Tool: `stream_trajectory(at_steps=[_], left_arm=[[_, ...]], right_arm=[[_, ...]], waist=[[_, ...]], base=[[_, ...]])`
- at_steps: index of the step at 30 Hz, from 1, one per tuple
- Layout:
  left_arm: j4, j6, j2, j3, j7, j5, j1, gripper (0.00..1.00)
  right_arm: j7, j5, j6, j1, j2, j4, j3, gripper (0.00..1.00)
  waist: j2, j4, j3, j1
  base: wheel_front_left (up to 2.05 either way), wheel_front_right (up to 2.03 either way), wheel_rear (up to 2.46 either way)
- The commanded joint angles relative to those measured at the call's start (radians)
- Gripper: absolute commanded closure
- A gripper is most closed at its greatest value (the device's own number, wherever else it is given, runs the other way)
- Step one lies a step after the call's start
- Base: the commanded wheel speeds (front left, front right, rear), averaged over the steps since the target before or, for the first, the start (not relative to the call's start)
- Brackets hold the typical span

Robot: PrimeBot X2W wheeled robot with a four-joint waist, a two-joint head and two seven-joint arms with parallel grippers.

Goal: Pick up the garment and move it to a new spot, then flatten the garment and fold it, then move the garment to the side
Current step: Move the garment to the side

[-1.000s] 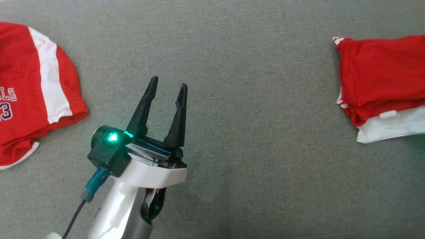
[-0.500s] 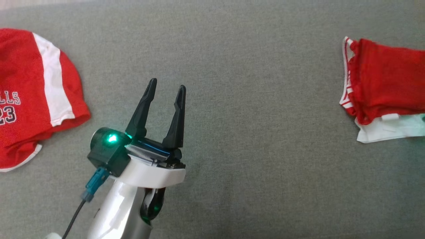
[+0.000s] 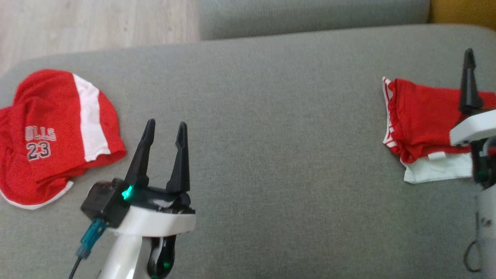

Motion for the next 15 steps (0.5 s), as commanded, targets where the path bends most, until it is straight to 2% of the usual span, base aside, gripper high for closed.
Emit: stream_trajectory(at_steps=[1, 6, 11, 15], left_arm=[[-0.035, 0.006, 0.003, 0.047, -0.005, 0.004, -0.007, 0.0], [-0.034, 0.006, 0.003, 0.068, -0.005, 0.018, 0.044, 0.0], [-0.029, 0.005, 0.003, 0.072, -0.005, 0.019, 0.083, 0.0], [-0.004, 0.005, 0.003, 0.069, -0.005, 0.029, 0.119, 0.0]], right_arm=[[0.014, 0.019, -0.001, 0.008, 0.022, -0.08, 0.013, 0.0], [0.055, 0.041, -0.001, 0.111, 0.12, -0.219, 0.007, 0.0], [0.06, 0.074, -0.001, 0.214, 0.174, -0.273, 0.011, 0.0], [0.03, 0.122, -0.001, 0.308, 0.193, -0.262, 0.025, 0.0]], waist=[[-0.0001, 0.018, -0.048, 0.0002], [-0.0001, 0.037, -0.093, 0.0002], [-0.0001, 0.05, -0.114, 0.0002], [-0.0001, 0.056, -0.122, 0.0002]], base=[[0.0, 0.0, 0.0], [0.0, 0.0, 0.0], [0.0, 0.0, 0.0], [0.0, 0.0, 0.0]])
